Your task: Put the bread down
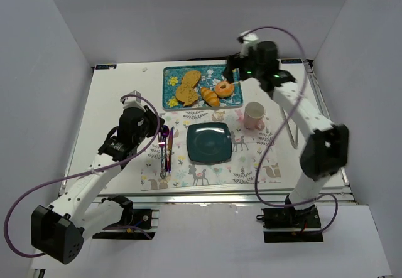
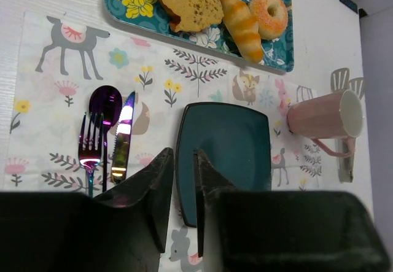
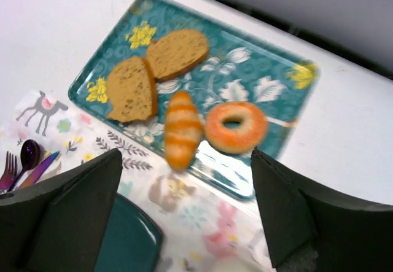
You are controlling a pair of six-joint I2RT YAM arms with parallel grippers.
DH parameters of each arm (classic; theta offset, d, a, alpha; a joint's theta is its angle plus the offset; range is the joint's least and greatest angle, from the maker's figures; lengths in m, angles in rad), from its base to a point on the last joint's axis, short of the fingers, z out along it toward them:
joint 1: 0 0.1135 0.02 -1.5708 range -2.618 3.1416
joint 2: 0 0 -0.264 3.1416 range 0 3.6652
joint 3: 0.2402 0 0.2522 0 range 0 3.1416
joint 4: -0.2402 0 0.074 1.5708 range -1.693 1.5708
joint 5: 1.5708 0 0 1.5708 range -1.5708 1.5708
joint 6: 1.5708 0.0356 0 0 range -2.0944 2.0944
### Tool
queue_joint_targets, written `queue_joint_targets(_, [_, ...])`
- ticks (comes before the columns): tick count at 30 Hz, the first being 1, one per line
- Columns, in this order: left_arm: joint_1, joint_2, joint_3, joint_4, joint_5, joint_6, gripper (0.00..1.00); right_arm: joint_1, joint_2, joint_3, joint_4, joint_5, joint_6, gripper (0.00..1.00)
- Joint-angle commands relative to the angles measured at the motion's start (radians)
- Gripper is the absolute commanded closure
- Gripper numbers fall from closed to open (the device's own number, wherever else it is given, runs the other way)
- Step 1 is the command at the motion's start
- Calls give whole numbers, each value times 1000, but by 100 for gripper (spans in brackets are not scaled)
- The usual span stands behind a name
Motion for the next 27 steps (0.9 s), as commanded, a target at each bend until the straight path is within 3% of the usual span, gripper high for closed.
queue_joint_targets(1, [-2, 14, 34, 35, 7, 12, 74, -196, -218, -225, 4, -209, -79, 14])
queue_joint_targets(2, [-2, 20, 42, 38, 14, 21, 76, -290, -263, -278, 11, -415, -240, 32])
queue_joint_targets(3, [-2, 25, 45, 41, 15, 26, 81, -334, -263, -327, 24, -417, -242, 48])
queue_joint_targets(5, [-4, 40, 47, 58, 26, 32, 86, -403, -366, -404, -36, -435, -254, 100])
queue_joint_targets(6, [-2, 43, 45, 64, 29, 33, 91, -481, -372, -417, -77, -425, -291, 100])
queue_joint_targets(8, [-2, 57, 44, 81, 40, 36, 97, -562, -395, -467, -154, -369, -309, 100])
queue_joint_targets(9, [-2, 65, 42, 93, 44, 39, 97, -593, -406, -504, -207, -312, -343, 61])
queue_joint_targets(10, [-2, 65, 41, 93, 49, 39, 94, -594, -406, -504, -208, -312, -372, 61])
queue_joint_targets(11, [-2, 77, 38, 107, 52, 46, 72, -609, -424, -583, -232, -145, -401, 24])
queue_joint_targets(12, [-2, 79, 34, 107, 53, 46, 72, -609, -424, -584, -225, -143, -401, 23])
queue_joint_targets(13, [-2, 80, 33, 115, 53, 46, 56, -609, -429, -599, -228, -70, -400, 20])
queue_joint_targets(16, [-2, 85, 21, 128, 53, 49, 42, -609, -402, -656, -186, 85, -352, 19])
queue_joint_targets(21, [-2, 108, 24, 127, 81, 70, 40, -609, -305, -676, -137, 139, -328, 16])
queue_joint_targets(27, [-2, 103, 28, 105, 84, 90, 40, -606, -124, -595, -137, 40, -237, 19])
